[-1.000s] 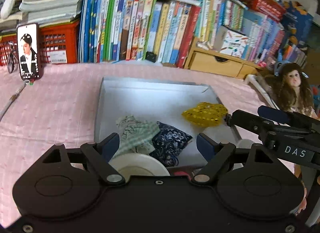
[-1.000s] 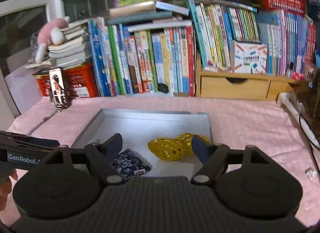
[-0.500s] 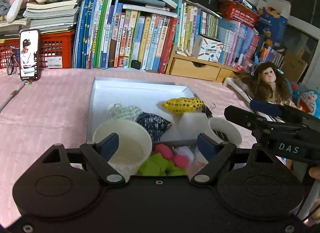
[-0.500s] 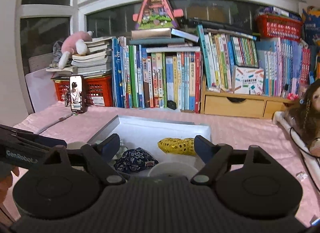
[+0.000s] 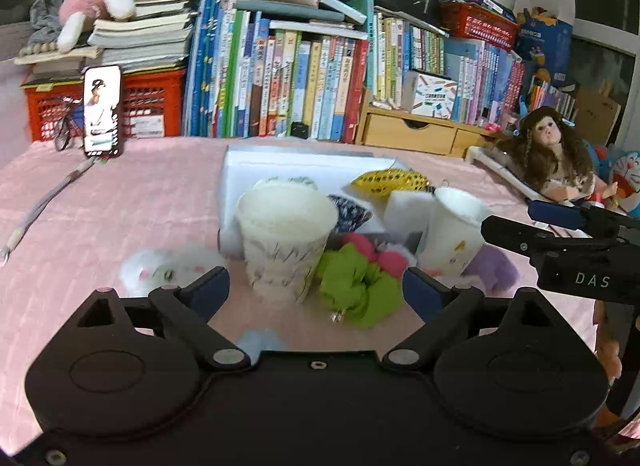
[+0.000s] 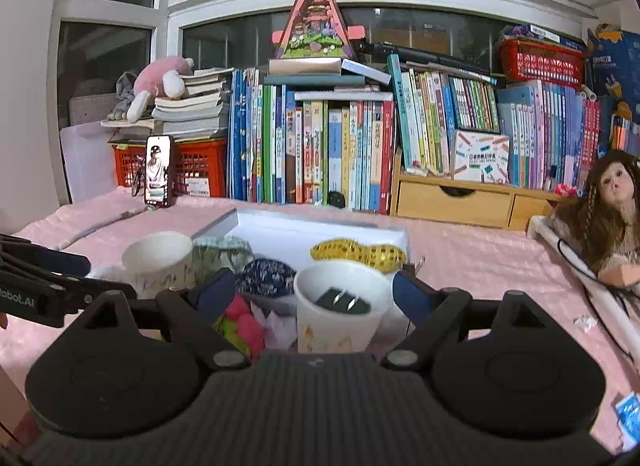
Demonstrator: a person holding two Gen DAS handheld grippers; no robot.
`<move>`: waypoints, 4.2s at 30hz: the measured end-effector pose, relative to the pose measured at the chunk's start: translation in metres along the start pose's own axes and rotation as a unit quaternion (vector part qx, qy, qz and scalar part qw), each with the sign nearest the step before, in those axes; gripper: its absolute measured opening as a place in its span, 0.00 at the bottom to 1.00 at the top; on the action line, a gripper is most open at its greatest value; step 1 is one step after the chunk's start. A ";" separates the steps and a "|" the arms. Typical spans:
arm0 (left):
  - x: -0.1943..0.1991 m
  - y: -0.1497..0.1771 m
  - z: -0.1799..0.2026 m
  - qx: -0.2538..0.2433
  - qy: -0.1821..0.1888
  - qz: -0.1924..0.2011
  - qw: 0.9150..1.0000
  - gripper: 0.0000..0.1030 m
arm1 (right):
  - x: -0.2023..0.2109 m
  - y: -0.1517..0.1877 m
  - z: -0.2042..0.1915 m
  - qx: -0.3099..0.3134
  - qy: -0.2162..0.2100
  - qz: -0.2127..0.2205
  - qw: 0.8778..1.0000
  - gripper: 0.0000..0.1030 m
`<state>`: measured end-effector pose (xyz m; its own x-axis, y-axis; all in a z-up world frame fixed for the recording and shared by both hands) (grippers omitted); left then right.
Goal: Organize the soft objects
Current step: 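Move both tools back from the tray toward the items on the table, then grasp the light blue tissue pack with the left tool while the right tool grasps the lavender rolled cloth, then lift the blue pack and lavender cloth and carry both over the grey tray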
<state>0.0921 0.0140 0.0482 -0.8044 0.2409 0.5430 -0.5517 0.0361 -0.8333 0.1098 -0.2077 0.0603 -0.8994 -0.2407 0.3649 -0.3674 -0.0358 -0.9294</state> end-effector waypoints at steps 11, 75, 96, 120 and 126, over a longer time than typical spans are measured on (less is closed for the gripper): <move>-0.006 0.044 -0.012 0.017 -0.042 -0.009 0.999 0.91 | -0.003 0.040 -0.006 0.004 0.004 -0.018 1.000 0.90; -0.041 0.069 -0.004 -0.024 -0.067 -0.015 0.997 0.37 | -0.044 0.079 -0.022 0.003 0.030 -0.081 0.996 0.76; -0.015 0.051 0.012 -0.033 -0.046 0.001 0.998 0.37 | -0.024 0.068 -0.017 0.002 0.025 -0.060 0.998 0.57; -0.008 0.044 0.023 -0.048 -0.027 -0.010 0.998 0.31 | 0.001 0.046 -0.020 -0.013 0.001 -0.028 1.000 0.57; -0.018 0.060 0.021 -0.055 -0.034 -0.036 0.997 0.31 | 0.000 0.050 -0.016 -0.019 0.003 -0.034 0.999 0.57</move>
<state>0.0693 -0.0086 -0.0093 -0.7785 0.1683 0.6046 -0.5843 0.1575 -0.7961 0.0879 -0.1935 0.0147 -0.8732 -0.2338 0.4276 -0.4366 -0.0143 -0.8995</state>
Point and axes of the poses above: each gripper's, at about its wrist camera, not at the fingertips, and x roughly against the way its jaws point, z to its right, y to its underside, the point moved 6 cm from there along -x, roughly the way its jaws point, and after that the axes turned 3 degrees about -x, right-handed, at the moved point
